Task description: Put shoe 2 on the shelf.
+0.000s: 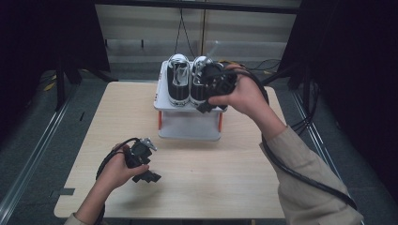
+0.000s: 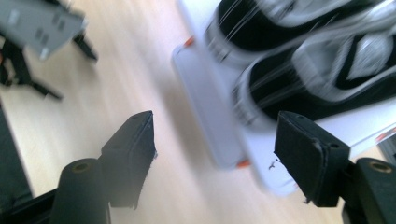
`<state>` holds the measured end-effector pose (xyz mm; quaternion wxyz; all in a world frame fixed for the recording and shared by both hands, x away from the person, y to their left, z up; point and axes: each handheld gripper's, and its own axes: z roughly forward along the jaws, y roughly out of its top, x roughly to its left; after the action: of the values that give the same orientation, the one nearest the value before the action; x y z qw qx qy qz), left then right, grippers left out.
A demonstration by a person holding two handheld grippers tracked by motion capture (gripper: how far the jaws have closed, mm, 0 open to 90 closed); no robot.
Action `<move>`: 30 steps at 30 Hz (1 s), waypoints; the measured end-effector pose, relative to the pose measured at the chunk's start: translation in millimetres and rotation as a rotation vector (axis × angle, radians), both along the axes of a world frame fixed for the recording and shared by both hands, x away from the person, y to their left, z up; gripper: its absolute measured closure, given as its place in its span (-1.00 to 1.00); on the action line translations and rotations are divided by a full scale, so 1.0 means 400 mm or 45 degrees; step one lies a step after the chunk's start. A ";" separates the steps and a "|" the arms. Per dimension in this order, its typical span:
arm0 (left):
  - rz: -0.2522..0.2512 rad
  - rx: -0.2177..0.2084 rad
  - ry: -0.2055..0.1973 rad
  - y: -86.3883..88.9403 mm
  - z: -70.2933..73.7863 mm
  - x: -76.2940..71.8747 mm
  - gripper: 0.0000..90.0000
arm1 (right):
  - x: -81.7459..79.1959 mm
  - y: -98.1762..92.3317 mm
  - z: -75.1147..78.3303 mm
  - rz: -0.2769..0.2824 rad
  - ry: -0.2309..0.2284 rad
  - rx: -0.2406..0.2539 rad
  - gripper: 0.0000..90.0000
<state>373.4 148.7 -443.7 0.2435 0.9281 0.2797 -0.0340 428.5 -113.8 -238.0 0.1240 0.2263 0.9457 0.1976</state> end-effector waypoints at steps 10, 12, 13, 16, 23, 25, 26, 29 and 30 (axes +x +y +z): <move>0.003 0.034 0.000 -0.004 -0.012 0.002 -0.59 | -0.109 -0.107 -0.213 -0.083 0.193 0.121 -0.43; -0.001 0.041 0.001 -0.008 -0.015 0.002 -0.59 | -0.122 -0.125 -0.252 -0.097 0.214 0.134 -0.45; -0.001 0.039 0.005 -0.011 -0.018 0.001 -0.59 | -0.129 -0.132 -0.271 -0.099 0.206 0.137 -0.45; -0.007 0.050 0.010 -0.016 -0.024 0.000 -0.59 | -0.147 -0.153 -0.315 -0.119 0.189 0.161 -0.48; -0.008 0.055 0.008 -0.018 -0.033 0.000 -0.59 | -0.189 -0.207 -0.410 -0.148 0.188 0.203 -0.53; -0.001 0.056 0.007 -0.018 -0.034 0.000 -0.59 | -0.197 -0.223 -0.435 -0.167 0.189 0.208 -0.53; 0.000 0.055 0.009 -0.018 -0.035 0.000 -0.59 | -0.202 -0.230 -0.446 -0.190 0.189 0.205 -0.53; -0.001 0.051 -0.002 -0.021 -0.039 0.001 -0.59 | -0.213 -0.253 -0.481 -0.223 0.186 0.220 -0.54; -0.005 0.054 -0.005 -0.022 -0.039 0.001 -0.59 | -0.216 -0.259 -0.492 -0.246 0.182 0.230 -0.54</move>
<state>373.9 139.9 -459.4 0.2241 0.9337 0.2780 -0.0266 342.1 -217.4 -434.7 0.0540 0.3401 0.9042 0.2526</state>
